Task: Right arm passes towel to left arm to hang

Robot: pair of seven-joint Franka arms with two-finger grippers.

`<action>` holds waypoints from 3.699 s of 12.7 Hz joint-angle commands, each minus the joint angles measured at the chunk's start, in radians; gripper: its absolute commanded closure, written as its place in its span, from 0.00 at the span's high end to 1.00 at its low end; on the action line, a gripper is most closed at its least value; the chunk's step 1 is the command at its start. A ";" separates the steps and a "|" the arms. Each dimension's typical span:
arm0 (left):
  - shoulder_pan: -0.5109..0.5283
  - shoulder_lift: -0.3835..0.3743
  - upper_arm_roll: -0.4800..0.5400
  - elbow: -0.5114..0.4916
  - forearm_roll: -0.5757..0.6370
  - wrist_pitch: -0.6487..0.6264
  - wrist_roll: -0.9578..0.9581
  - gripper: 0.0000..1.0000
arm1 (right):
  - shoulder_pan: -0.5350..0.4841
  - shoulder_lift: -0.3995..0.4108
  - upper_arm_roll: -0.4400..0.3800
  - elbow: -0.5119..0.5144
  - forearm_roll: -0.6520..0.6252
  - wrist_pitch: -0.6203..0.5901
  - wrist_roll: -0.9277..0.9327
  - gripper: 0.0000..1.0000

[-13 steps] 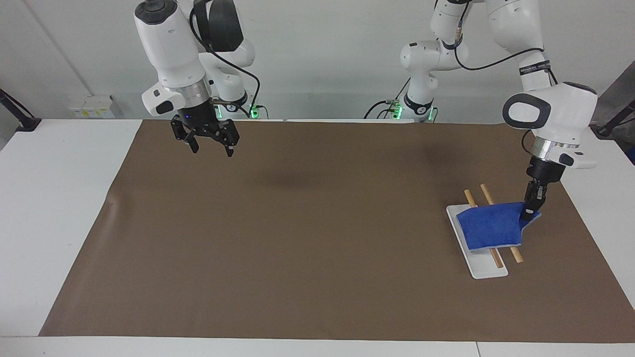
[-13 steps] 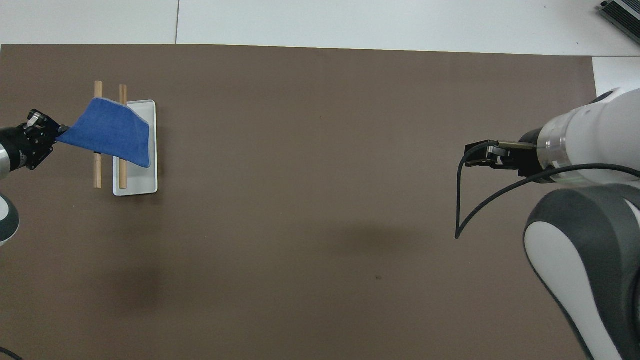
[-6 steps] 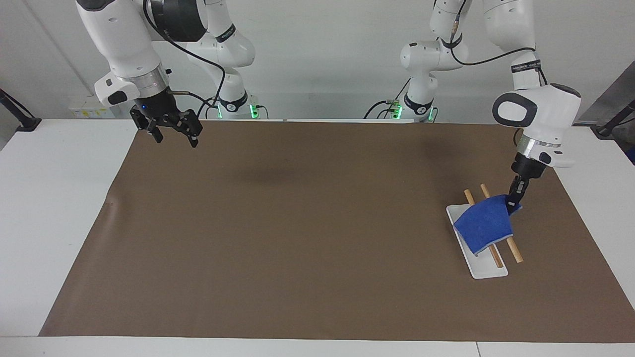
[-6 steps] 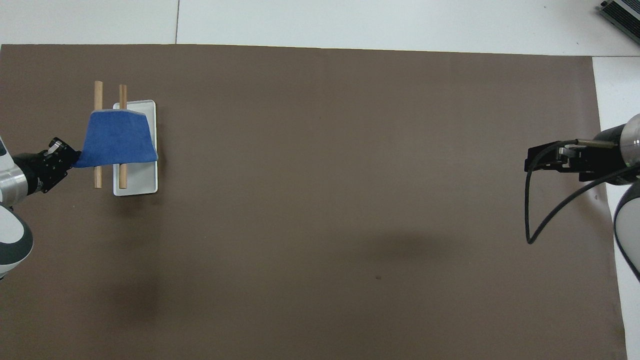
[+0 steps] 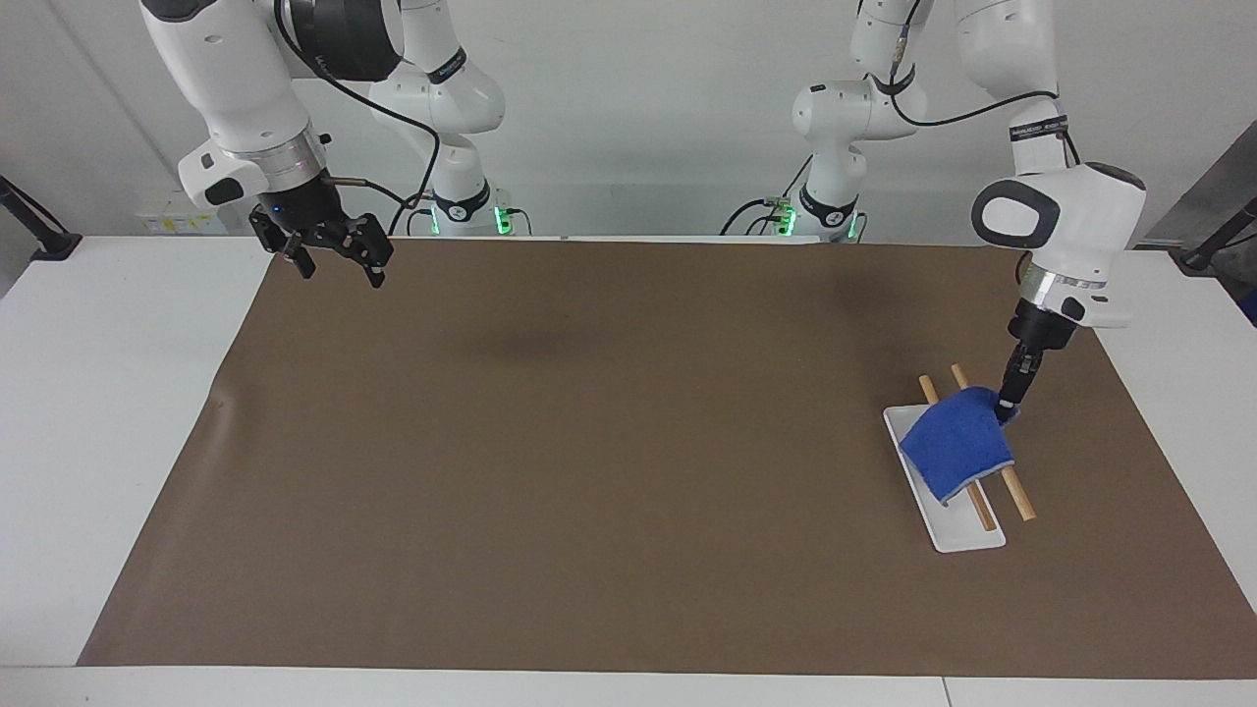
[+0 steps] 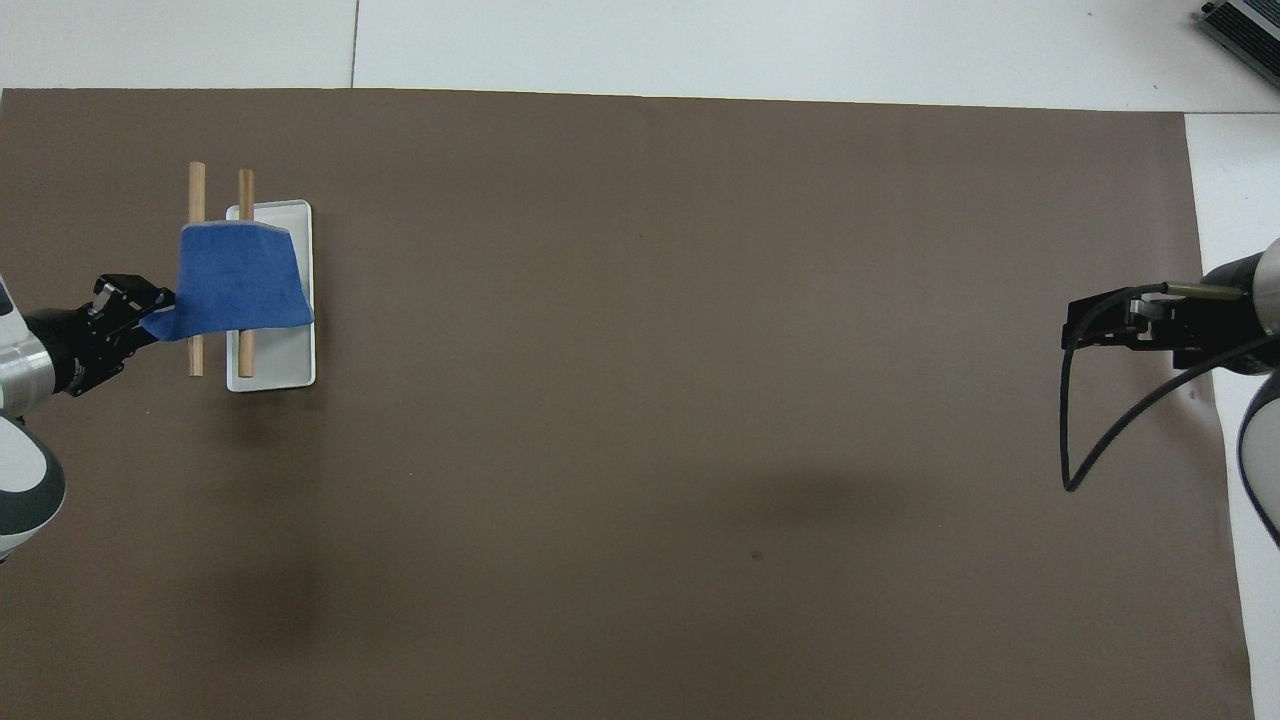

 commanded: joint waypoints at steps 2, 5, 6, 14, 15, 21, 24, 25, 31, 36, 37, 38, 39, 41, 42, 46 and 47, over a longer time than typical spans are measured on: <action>-0.005 0.001 0.014 0.071 -0.006 -0.083 0.029 0.50 | 0.002 0.004 0.005 0.026 -0.025 -0.031 -0.014 1.00; -0.007 0.048 0.084 0.248 0.136 -0.322 0.072 0.49 | 0.005 0.004 0.009 0.028 -0.010 -0.031 -0.014 1.00; -0.004 0.068 0.087 0.310 0.184 -0.390 0.072 0.49 | 0.005 0.004 0.011 0.028 -0.016 -0.031 -0.014 1.00; -0.033 0.120 0.110 0.643 0.337 -0.810 0.075 0.51 | 0.018 -0.004 0.013 0.019 -0.010 -0.042 -0.020 1.00; -0.036 0.120 0.097 0.690 0.375 -0.887 0.075 0.51 | 0.020 -0.004 0.013 0.019 -0.010 -0.039 -0.017 1.00; -0.038 0.120 -0.067 0.865 0.500 -1.151 0.121 0.46 | 0.020 -0.004 0.013 0.017 -0.010 -0.040 -0.020 1.00; -0.038 0.120 -0.085 0.889 0.528 -1.193 0.254 0.42 | 0.020 -0.004 0.013 0.017 -0.008 -0.040 -0.017 1.00; -0.038 0.117 -0.085 0.889 0.529 -1.193 0.291 0.42 | 0.020 -0.004 0.013 0.017 -0.008 -0.040 -0.017 1.00; -0.030 0.088 -0.112 0.864 0.557 -1.114 0.339 0.92 | 0.020 -0.005 0.013 0.017 -0.010 -0.040 -0.021 1.00; -0.033 0.053 -0.112 0.766 0.548 -0.969 0.339 1.00 | 0.020 -0.004 0.013 0.017 -0.010 -0.040 -0.021 1.00; -0.033 0.051 -0.112 0.760 0.548 -0.954 0.339 1.00 | 0.020 -0.004 0.013 0.016 -0.010 -0.040 -0.020 1.00; -0.033 0.051 -0.112 0.755 0.548 -0.948 0.337 1.00 | 0.020 -0.004 0.013 0.016 -0.008 -0.040 -0.020 1.00; -0.035 0.051 -0.114 0.755 0.548 -0.946 0.336 1.00 | 0.020 -0.004 0.013 0.017 -0.008 -0.040 -0.020 1.00; -0.036 0.050 -0.114 0.750 0.546 -0.946 0.336 1.00 | 0.020 -0.004 0.013 0.017 -0.010 -0.040 -0.021 1.00; -0.036 0.050 -0.114 0.747 0.534 -0.946 0.328 1.00 | 0.020 -0.004 0.013 0.017 -0.008 -0.040 -0.020 1.00; -0.039 0.035 -0.115 0.727 0.518 -0.964 0.327 1.00 | 0.022 -0.005 0.013 0.016 -0.010 -0.046 -0.018 1.00; -0.039 0.034 -0.117 0.729 0.518 -0.966 0.327 1.00 | 0.022 -0.005 0.013 0.016 -0.010 -0.043 -0.018 1.00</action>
